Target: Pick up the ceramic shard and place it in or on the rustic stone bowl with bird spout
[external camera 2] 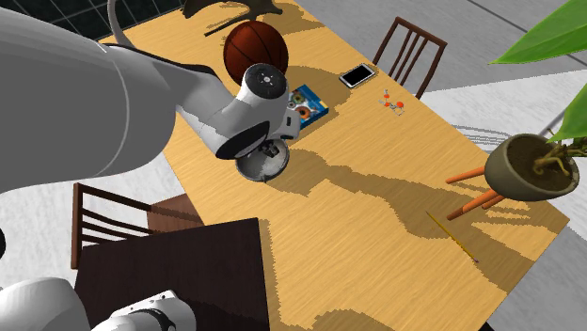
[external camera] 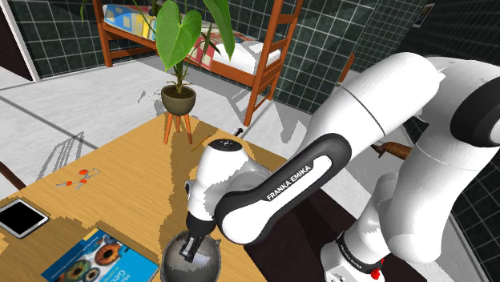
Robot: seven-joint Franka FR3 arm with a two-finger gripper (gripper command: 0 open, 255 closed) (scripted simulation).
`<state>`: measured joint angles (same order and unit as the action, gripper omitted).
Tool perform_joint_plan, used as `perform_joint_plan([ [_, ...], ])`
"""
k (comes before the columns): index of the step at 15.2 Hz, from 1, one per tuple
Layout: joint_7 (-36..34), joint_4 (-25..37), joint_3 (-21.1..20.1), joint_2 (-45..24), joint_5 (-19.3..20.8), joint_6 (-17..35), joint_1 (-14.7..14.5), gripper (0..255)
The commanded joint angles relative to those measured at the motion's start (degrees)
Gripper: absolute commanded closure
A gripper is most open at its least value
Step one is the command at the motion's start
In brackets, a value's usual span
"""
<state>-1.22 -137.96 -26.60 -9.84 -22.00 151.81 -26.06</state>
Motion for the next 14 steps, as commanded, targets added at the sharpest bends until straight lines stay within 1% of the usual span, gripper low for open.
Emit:
perform_joint_plan([
  [1, -0.02, -0.01, -0.01, -0.11, 0.02, 0.15, -0.04, 255],
  [6, -0.02, -0.01, -0.01, -0.11, 0.02, 0.15, -0.04, 255],
  [7, -0.02, -0.01, -0.01, -0.11, 0.02, 0.15, -0.04, 0],
  [12, -0.02, -0.01, -0.01, -0.11, 0.02, 0.15, -0.04, 0],
  [14, 0.71, -0.1, -0.08, 3.97, -1.05, -3.92, 0.99, 0],
])
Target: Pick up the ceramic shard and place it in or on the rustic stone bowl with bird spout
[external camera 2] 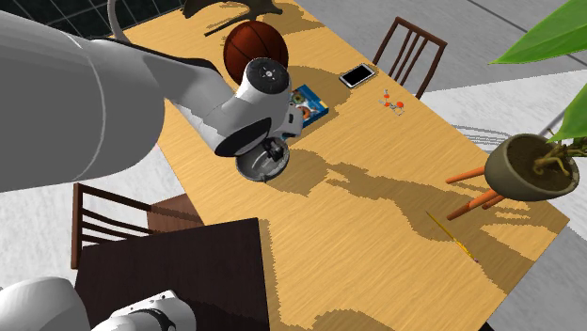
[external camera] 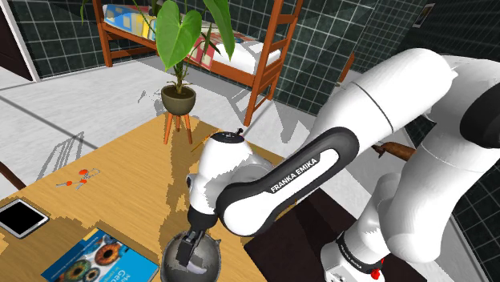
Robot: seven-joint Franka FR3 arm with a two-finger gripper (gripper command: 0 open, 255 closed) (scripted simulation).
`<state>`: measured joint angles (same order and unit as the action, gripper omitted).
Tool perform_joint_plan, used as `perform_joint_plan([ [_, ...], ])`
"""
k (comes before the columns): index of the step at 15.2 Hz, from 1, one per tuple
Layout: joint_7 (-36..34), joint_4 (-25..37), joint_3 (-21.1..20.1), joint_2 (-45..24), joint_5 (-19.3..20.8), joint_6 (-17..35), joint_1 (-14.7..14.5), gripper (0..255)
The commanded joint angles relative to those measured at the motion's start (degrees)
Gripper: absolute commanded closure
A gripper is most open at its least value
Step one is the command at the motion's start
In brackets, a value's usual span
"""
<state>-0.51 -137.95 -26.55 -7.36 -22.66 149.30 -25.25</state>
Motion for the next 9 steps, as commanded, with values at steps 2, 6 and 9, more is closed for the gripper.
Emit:
perform_joint_plan([
  [2, 0.52, 0.09, 0.1, 4.94, -1.12, -5.14, 0.9, 0],
  [6, 0.53, 0.09, 0.16, 4.95, -1.12, -5.14, 0.84, 0],
  [9, 0.53, 0.09, 0.17, 4.95, -1.12, -5.14, 0.84, 0],
])
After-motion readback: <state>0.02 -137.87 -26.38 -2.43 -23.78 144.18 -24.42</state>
